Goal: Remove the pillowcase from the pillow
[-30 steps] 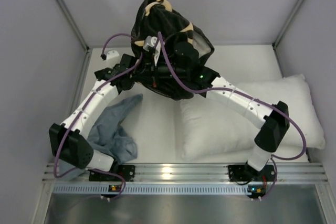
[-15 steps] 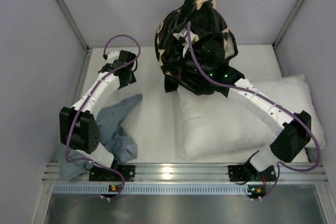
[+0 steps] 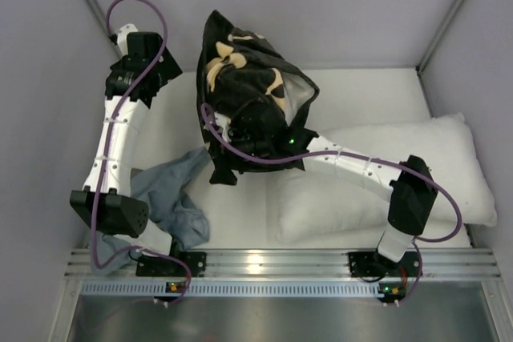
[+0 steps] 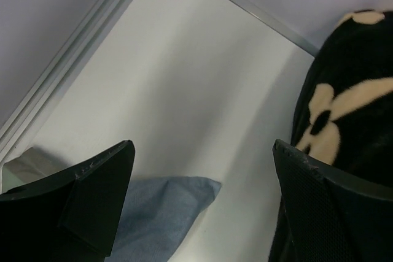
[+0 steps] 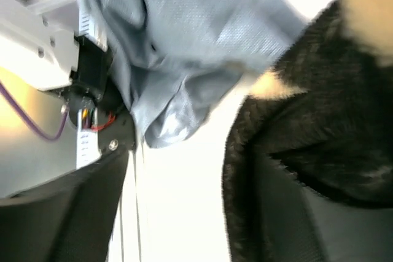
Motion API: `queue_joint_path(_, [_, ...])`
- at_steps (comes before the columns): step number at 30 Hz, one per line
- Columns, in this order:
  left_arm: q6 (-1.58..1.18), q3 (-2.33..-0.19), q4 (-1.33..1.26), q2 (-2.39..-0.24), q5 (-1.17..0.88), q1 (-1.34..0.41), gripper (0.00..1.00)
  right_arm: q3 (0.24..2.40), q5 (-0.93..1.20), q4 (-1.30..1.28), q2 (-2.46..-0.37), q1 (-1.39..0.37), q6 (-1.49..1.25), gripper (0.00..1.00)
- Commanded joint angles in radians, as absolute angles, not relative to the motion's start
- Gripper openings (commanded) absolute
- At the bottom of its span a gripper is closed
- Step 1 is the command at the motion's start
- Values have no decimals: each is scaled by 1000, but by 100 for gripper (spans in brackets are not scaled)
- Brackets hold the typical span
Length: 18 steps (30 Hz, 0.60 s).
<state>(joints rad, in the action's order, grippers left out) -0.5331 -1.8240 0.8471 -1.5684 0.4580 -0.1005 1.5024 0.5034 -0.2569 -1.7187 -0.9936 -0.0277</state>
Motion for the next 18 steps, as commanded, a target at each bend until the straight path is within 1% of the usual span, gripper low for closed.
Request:
queue_joint_path(1, [-497, -1815, 904, -1510, 368, -101, 97, 1467, 405, -307, -1677, -1008, -35, 82])
queue_joint_path(2, [-500, -1784, 902, -1496, 362, -101, 97, 1459, 405, -307, -1642, -1015, -38, 86])
queue_joint_path(3, [-499, -1772, 902, -1479, 368, -101, 97, 1447, 413, -307, -1625, -1023, -43, 99])
queue_joint_path(11, [-515, -1736, 907, -1350, 482, -100, 98, 1370, 503, -328, -1480, -1130, -71, 100])
queue_joint_path(13, [-531, -1727, 910, -1325, 503, -100, 98, 1359, 598, -328, -1488, -1181, -60, 99])
queue_joint_path(15, [-548, -1700, 907, -1301, 499, -100, 98, 1362, 668, -363, -1546, -1224, -37, 99])
queue_joint_path(17, [-551, -1690, 908, -1295, 476, -101, 97, 1374, 590, -422, -1610, -1291, -8, 99])
queue_joint_path(18, [-551, -1684, 908, -1286, 466, -100, 97, 1355, 466, -434, -1621, -1307, -9, 99])
